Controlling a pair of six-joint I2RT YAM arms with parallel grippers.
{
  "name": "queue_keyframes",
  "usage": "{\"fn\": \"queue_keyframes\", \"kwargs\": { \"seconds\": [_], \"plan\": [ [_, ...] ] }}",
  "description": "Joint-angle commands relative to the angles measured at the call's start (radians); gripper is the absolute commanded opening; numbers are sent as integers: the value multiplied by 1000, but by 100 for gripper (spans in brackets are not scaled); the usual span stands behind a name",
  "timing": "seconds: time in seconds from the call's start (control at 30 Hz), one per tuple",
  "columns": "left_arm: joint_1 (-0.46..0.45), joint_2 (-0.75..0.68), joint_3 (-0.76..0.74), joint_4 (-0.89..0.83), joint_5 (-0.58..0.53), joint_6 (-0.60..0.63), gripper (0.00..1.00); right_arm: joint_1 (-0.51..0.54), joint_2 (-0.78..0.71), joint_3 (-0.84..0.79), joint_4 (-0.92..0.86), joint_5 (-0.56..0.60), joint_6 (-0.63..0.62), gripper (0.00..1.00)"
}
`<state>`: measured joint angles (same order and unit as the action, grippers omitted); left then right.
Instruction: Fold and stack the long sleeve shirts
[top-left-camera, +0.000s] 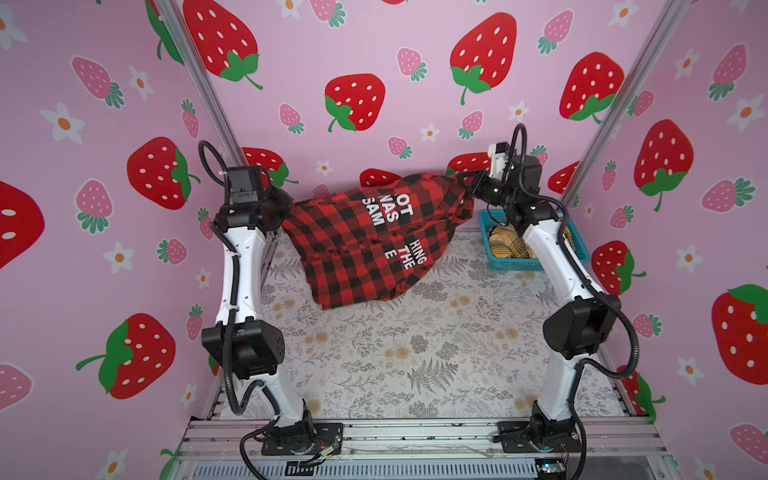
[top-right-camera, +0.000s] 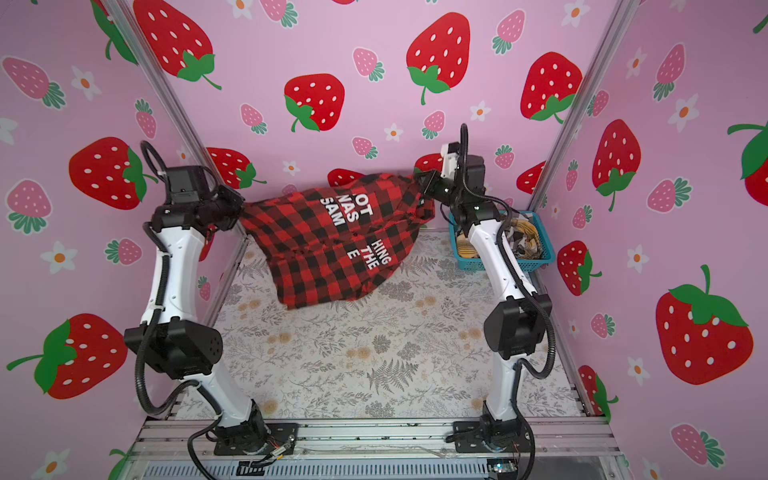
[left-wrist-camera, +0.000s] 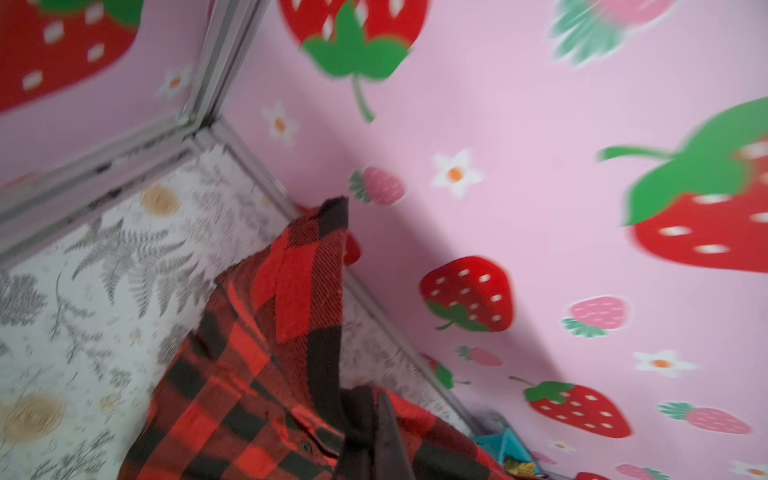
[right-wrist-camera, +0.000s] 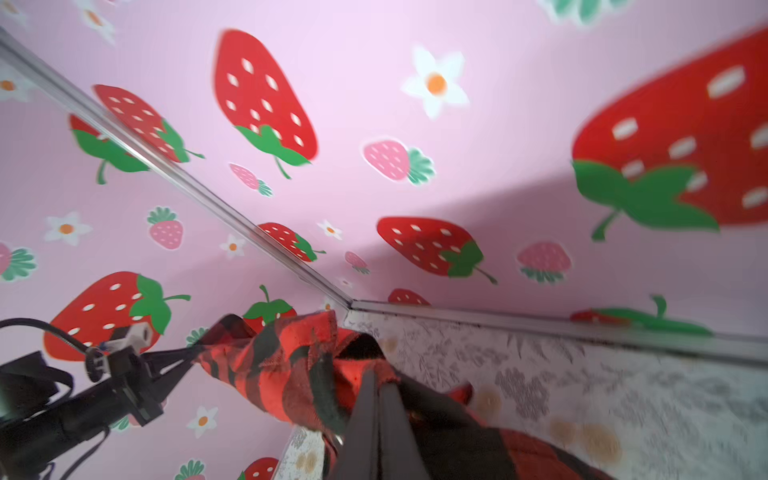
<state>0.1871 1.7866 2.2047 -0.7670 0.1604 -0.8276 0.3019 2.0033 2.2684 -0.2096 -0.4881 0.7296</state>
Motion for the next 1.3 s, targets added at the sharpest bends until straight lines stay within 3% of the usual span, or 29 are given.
{"fn": "queue_keyframes", "kwargs": {
  "seconds": [0.0, 0.07, 0.13, 0.3, 0.33, 0.37, 0.4, 0.43, 0.57, 0.7, 0.8, 0.9, 1.1, 1.2, 1.27],
  "plan": [
    [16, -66, -14, -129, -94, -4, 0, -50, 16, 116, -89, -1, -31, 0],
    [16, -151, -152, -90, -71, 6, 0, -57, -27, 48, -111, 7, -62, 0],
    [1, -241, -326, -59, -62, 27, 0, -59, -116, -125, -91, 28, -101, 0],
    [-112, -460, -891, 13, -61, 43, 0, -64, -421, -865, 60, 135, -165, 0],
    [-138, -489, -1009, 45, -52, 33, 2, -68, -465, -994, 71, 167, -167, 0],
    [-159, -502, -1133, 72, -16, 13, 20, -75, -507, -1135, 87, 190, -163, 3],
    [-174, -501, -1247, 93, 44, -10, 37, -84, -542, -1258, 89, 213, -155, 18],
    [-177, -491, -1335, 121, 97, -29, 45, -90, -571, -1347, 84, 243, -148, 33],
    [-174, -529, -1570, 164, 137, -97, 59, -83, -698, -1577, 24, 292, -128, 62],
    [-164, -580, -1524, 70, 62, -57, 69, 13, -751, -1565, -64, 363, -160, 72],
    [-117, -548, -1449, 28, 30, -12, 72, 73, -692, -1465, -92, 399, -207, 76],
    [-53, -488, -1409, 57, 67, 11, 73, 111, -549, -1296, -97, 386, -265, 85],
    [-8, -304, -1331, 99, 107, 44, 87, 112, -217, -945, -148, 394, -343, 84],
    [-6, -254, -1322, 140, 109, 32, 86, 110, -99, -818, -194, 384, -365, 84],
    [-6, -211, -1293, 163, 122, 26, 78, 107, -44, -777, -211, 381, -365, 82]
  ]
}}
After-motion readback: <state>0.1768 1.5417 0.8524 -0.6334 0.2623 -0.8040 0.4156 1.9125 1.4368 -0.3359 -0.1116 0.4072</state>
